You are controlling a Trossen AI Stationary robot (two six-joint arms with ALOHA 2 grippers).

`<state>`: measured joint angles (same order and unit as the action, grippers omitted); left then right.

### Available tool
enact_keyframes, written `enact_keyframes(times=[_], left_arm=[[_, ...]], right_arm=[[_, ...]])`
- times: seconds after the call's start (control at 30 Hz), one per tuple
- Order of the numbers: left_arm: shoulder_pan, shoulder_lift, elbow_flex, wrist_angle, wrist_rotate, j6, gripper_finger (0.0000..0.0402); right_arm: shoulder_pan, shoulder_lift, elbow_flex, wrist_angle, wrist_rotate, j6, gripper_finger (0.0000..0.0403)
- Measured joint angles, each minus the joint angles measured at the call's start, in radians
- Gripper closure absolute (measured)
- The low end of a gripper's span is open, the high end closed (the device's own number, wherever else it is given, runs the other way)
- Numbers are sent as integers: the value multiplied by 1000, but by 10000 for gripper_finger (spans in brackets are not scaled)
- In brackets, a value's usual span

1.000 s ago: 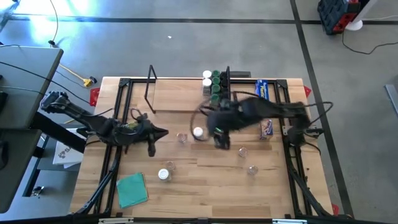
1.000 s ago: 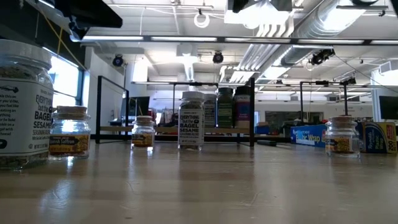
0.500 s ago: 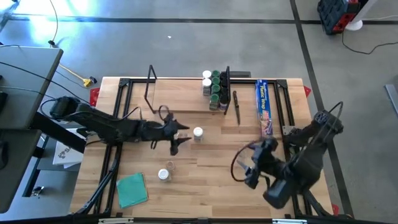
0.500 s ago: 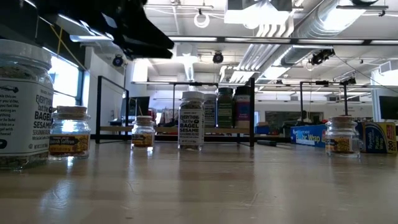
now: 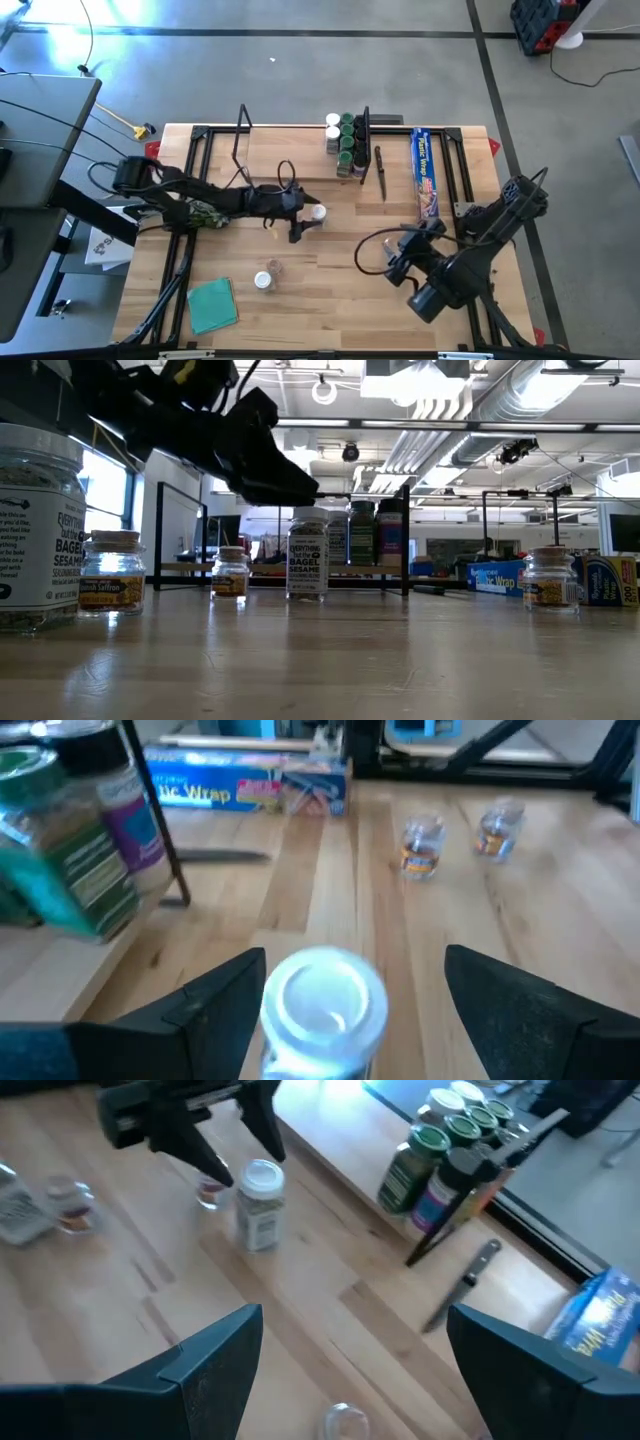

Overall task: Shelf spices
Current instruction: Put the white seasoning bottle on the shelf aligned with the other white seasoning bottles

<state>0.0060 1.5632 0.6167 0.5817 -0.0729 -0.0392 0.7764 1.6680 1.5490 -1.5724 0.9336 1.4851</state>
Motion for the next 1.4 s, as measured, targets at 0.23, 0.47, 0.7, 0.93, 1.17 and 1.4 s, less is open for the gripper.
enact_keyframes(times=[0.23,0.47,0.7,0.93,1.17,1.4], left_arm=[[2,74,1,60,-39,14,97],[1,100,0,49,-11,18,98],[-6,100,0,62,-19,17,116],[-6,100,0,74,-25,-9,170],[-6,93,0,70,-30,-18,204],[32,-47,83,-72,-53,-46,204]], right_arm=[[-27,0,-10,0,-26,-11,91],[-36,0,-10,2,-25,-20,91],[-43,-1,-10,3,-25,-20,91],[-42,-1,-10,2,-25,-25,91],[-42,-1,-10,11,-25,-24,91],[-42,-1,-10,11,-25,-26,91]])
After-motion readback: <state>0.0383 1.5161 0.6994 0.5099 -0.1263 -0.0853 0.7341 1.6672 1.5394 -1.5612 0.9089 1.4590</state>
